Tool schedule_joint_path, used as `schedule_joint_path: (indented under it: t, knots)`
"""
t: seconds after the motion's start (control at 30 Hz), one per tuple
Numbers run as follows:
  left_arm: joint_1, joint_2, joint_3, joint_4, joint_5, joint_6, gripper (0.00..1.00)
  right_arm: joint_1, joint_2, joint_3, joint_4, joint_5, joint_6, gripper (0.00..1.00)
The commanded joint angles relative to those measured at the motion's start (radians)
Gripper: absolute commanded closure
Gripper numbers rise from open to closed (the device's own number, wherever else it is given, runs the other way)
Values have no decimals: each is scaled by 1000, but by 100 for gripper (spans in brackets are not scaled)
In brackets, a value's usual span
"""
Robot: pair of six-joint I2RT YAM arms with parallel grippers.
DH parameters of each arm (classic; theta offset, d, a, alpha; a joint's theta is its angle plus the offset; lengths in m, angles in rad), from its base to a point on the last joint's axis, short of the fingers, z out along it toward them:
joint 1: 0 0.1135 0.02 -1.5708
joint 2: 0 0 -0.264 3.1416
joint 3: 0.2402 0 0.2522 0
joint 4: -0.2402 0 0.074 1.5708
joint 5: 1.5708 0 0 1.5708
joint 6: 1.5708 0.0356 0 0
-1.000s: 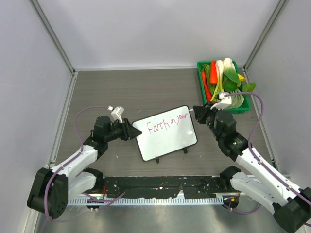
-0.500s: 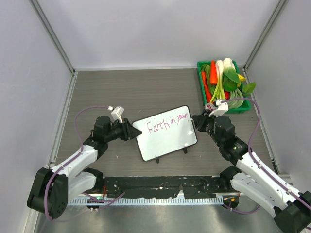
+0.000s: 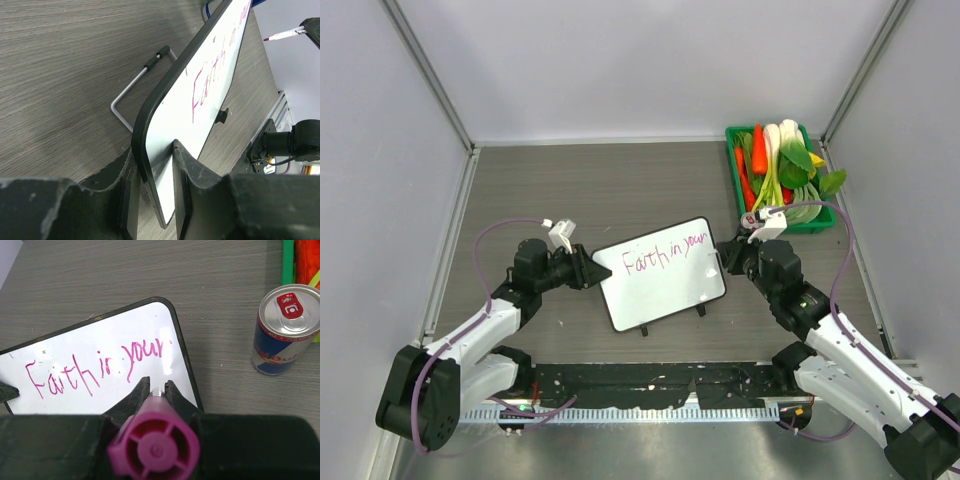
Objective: Write a sentence on the whiteboard
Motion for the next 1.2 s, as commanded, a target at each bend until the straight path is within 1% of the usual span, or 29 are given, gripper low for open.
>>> schedule_joint_path:
  t: [0.0,0.23,0.8,1.0,1.17]
  knots:
    - [8,1,-21,-6,-54,71,100,-2,2,34,25,-17,-4,99]
    - [6,-5,-24,-8,-57,68,100,-2,45,52,36,-36,-15,99]
    - [5,-5,-24,-6,-63,70,100,-1,48,28,70,-48,0,99]
    - [6,1,-22,-5,-58,71,100,-2,48,45,51,-42,-12,99]
    - [8,2,-22,-5,-58,70,100,5,68,66,62,-75,-19,99]
